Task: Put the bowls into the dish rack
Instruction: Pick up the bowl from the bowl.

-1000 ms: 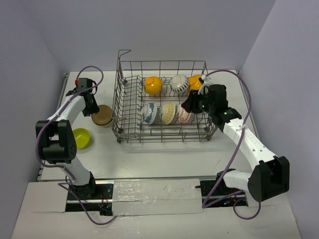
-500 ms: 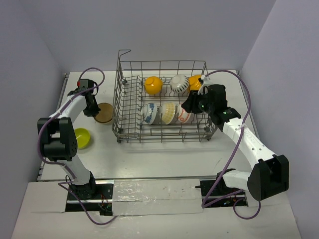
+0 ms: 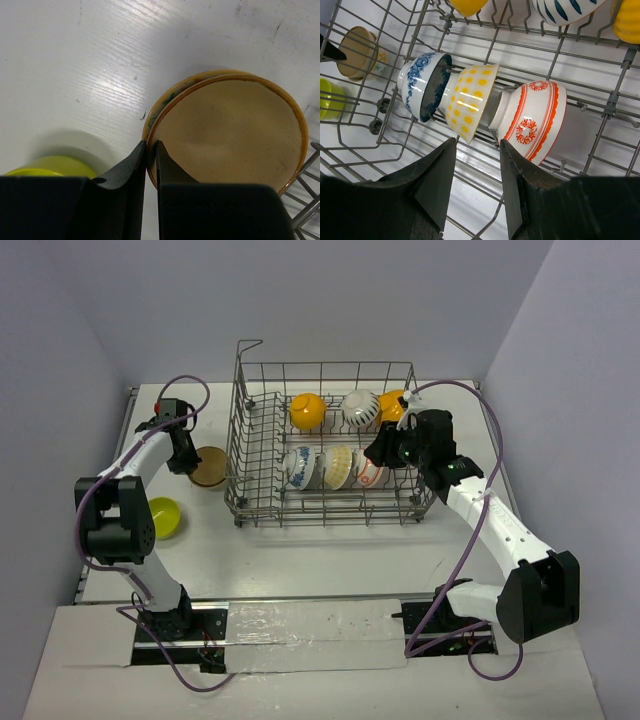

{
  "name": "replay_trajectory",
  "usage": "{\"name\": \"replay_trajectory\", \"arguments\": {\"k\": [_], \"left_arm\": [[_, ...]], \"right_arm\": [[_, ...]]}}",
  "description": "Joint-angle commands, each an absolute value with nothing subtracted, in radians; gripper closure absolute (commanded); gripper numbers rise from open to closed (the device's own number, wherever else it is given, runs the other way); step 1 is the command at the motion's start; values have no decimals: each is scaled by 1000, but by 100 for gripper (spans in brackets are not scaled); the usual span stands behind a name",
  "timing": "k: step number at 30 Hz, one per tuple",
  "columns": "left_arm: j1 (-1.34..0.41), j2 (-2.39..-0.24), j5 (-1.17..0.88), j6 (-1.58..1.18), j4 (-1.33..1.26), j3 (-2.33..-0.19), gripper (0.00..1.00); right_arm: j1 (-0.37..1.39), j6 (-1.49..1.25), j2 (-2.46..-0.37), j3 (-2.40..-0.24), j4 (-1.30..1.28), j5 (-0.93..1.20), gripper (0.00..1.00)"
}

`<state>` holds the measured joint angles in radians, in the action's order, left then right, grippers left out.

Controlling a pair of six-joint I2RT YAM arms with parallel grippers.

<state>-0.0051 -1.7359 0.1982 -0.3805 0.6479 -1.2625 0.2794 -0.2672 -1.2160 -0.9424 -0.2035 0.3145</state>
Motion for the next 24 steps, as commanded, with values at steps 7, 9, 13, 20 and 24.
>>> {"name": "replay_trajectory", "arguments": {"k": [7,9,13,20,24], "left_arm": [[-6,-1664,195,-377,670,-1308,100],[-5,-1658,198,-380,675,-1318,100],[-5,-1638,209,-390,686,-1339,100],[-5,-1629,218,-397,703,-1394,100],[-5,-1615,218,-399,712,-1423,100]], "right_arm": [[291,-253,-1203,-966,-199,298,52],[291,-253,-1201,-966,-199,299,52],[291,-252,-1193,-965,-196,299,52],[291,-253,-1187,-965,-199,299,52],[293,-252,-1186,-965,-198,301,52]]}}
